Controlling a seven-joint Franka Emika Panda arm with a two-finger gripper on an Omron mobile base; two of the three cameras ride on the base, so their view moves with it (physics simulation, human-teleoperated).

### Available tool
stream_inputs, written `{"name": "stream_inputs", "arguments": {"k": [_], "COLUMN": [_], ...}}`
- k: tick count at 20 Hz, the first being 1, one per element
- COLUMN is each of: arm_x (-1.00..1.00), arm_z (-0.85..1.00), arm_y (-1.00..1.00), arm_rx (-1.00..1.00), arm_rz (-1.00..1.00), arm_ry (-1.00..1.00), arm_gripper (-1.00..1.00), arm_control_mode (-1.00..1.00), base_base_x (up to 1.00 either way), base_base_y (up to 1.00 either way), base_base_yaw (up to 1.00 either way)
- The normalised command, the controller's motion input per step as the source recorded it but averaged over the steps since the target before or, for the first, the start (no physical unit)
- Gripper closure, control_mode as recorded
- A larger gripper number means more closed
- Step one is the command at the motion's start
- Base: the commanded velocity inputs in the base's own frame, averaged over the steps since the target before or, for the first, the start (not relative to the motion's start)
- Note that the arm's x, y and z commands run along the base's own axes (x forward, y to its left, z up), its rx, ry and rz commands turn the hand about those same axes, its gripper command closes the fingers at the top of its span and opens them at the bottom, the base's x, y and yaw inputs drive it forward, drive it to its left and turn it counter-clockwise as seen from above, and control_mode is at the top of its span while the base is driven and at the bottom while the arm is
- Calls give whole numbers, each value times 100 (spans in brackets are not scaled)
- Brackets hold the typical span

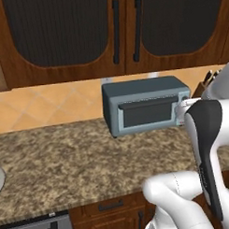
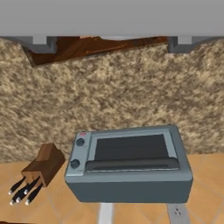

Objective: Pick up the kebab skewer and baguette bread, and place them inside the toaster oven. Close the toaster oven door and start by setting the timer.

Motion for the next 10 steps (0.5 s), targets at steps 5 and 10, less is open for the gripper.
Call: {"name": "stream_inputs", "arguments": {"k": [5,10], "arm_x": [0,-1], "arm_z": [0,-3], "arm_y": [0,-33], "arm_rx": [0,1], "arm_rz": [0,0], "arm_ry": [0,-1], "arm_gripper": [-100,-100], "arm_control_mode": [100,-100], "base_base_x": [6,0], "base_base_y": [20,-3], "base_base_yaw": [0,1]}}
